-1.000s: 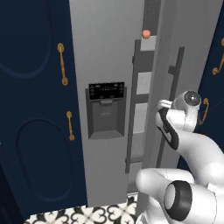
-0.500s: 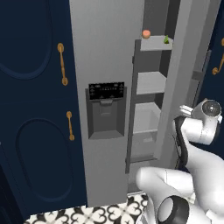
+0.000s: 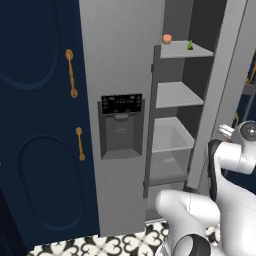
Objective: Grab a lemon wedge from the fridge and one ice cube from the ice bowl, and put them in the glass of lemonade.
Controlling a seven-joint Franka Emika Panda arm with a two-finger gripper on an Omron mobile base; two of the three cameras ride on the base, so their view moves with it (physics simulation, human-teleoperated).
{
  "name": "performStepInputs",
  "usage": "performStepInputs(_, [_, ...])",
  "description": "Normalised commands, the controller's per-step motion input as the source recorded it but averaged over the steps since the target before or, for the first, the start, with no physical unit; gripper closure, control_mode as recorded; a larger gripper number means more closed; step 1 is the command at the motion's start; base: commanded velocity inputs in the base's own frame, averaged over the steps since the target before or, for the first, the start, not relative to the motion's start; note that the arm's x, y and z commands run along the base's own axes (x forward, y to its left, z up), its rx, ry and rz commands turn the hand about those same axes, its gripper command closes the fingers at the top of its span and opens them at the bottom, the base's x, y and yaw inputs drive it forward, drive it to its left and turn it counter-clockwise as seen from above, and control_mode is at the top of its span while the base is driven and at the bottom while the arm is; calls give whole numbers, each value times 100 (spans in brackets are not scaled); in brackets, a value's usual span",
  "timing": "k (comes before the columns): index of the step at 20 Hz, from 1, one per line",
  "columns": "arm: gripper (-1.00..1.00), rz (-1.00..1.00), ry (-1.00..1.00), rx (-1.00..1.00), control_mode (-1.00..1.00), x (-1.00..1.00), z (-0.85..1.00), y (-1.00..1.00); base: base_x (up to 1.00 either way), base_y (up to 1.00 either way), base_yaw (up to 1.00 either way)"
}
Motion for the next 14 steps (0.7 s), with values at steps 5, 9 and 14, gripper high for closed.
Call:
performStepInputs(5, [-100, 0, 0, 0, -100, -99, 92, 28, 0, 0, 0])
performStepInputs(9, [-100, 0, 13, -10, -100, -57, 95, 88, 0, 0, 0])
performStepInputs(14, [-100, 0, 60, -22, -100, 34, 57, 100, 0, 0, 0])
